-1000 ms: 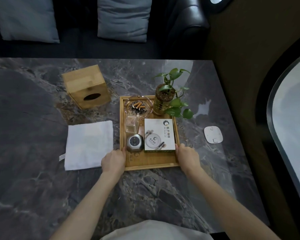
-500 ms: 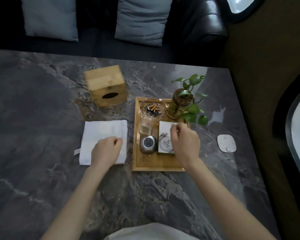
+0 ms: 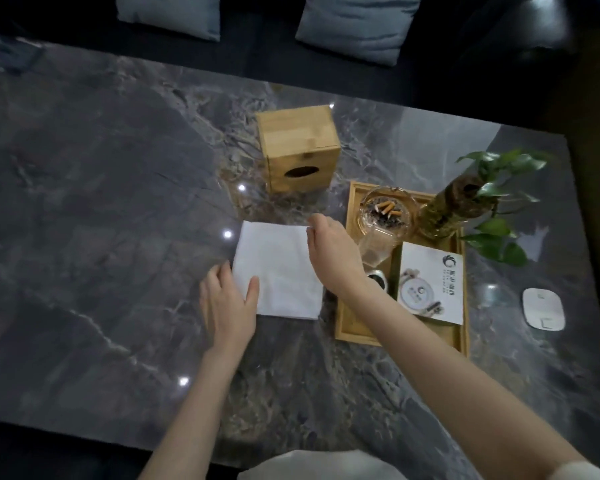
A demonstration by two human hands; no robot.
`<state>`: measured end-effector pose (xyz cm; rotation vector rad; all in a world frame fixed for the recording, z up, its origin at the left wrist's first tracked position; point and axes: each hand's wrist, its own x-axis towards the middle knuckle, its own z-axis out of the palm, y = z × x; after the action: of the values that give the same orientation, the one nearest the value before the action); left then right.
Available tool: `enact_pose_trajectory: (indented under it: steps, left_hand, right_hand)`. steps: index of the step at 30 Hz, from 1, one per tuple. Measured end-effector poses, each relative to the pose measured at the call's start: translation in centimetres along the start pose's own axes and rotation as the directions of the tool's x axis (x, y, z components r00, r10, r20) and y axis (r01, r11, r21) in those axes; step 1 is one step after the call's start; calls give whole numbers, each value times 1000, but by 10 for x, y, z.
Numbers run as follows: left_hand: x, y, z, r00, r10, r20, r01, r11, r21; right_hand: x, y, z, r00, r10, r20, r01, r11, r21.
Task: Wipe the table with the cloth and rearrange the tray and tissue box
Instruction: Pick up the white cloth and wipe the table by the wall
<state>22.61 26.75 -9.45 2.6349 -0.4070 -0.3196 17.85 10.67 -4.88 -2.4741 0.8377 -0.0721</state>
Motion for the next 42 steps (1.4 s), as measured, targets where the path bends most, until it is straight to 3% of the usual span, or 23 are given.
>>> enact_pose_trajectory:
  steps: [3, 7, 11, 17, 22, 24, 27, 29, 36, 42]
  left_hand:
    - [-9, -5, 9, 992, -117, 39, 115, 991, 68]
    - [-17, -10, 15, 991, -129, 46, 123, 985, 122]
    - [-21, -7, 16, 990, -140, 27, 139, 989, 42]
    - [-17, 5, 13, 990, -135, 35, 139, 977, -160]
    - [-8, 12, 0, 972, -193, 136, 230, 904, -359]
    - [-6, 16, -7, 939, -232, 253, 331, 807, -489]
    - [-5, 24, -16, 867, -288, 406, 497, 552, -670]
    - [-9, 34, -24, 851, -261, 456, 525, 476, -706]
    - [-34, 87, -43, 882, -97, 460, 461, 372, -806]
    - [-71, 151, -43, 909, 91, 407, 352, 356, -866]
  right_hand:
    - [6, 8, 21, 992, 2, 124, 10, 995, -99]
    - [6, 17, 41, 977, 47, 208, -1, 976, -217]
    - [-2, 17, 52, 964, 77, 254, -23, 977, -211]
    - [-8, 7, 49, 980, 85, 178, -60, 988, -143]
    - [-8, 4, 36, 976, 133, 171, -165, 967, 196]
    - [-9, 4, 26, 972, 148, 184, -203, 924, 323]
    - [-19, 4, 7, 962, 169, 216, -254, 844, 472]
    - [-28, 7, -6, 960, 185, 212, -273, 794, 543]
    - [-66, 36, -60, 940, 299, 164, -314, 571, 759]
    - [-94, 86, -87, 831, 501, 242, -435, 314, 844]
